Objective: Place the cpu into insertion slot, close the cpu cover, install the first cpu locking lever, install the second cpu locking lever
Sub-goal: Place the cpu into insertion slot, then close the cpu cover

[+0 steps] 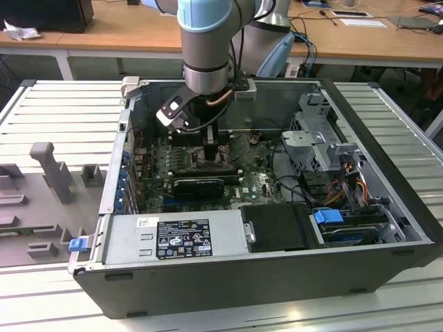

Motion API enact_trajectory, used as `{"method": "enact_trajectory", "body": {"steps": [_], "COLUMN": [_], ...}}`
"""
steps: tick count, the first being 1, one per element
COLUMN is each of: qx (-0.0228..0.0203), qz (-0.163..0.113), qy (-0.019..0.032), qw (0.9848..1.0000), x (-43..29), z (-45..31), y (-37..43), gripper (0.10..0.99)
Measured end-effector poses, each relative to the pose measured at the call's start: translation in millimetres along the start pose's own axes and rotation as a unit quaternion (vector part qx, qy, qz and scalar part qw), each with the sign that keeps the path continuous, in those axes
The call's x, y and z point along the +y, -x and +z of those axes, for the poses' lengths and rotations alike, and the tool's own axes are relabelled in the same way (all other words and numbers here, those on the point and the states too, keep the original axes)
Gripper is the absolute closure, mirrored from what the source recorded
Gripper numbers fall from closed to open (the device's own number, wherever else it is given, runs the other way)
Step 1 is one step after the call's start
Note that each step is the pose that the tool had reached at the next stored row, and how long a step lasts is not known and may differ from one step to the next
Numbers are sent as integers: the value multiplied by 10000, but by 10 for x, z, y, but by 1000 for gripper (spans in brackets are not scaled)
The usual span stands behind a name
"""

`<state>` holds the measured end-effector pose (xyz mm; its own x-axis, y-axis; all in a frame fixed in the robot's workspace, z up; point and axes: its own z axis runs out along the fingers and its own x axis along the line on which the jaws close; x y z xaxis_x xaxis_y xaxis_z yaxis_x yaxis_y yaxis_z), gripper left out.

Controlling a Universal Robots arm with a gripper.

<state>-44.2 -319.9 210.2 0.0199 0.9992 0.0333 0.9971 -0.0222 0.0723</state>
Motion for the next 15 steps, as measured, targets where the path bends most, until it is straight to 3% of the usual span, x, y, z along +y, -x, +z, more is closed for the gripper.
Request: {"method": "enact_trajectory", "body": {"steps": [3, 4, 14, 15], "qx": [0, -2, -1, -3], "qz": [0, 1, -1, 3], "qy": [-1, -2, -1, -5], "qw": [10000, 10000, 10000, 10000], "x": [6, 6, 15, 40], "z": [0, -7, -81, -80], "y": [35, 36, 33, 33], "gripper": [929, 980, 980, 980]}}
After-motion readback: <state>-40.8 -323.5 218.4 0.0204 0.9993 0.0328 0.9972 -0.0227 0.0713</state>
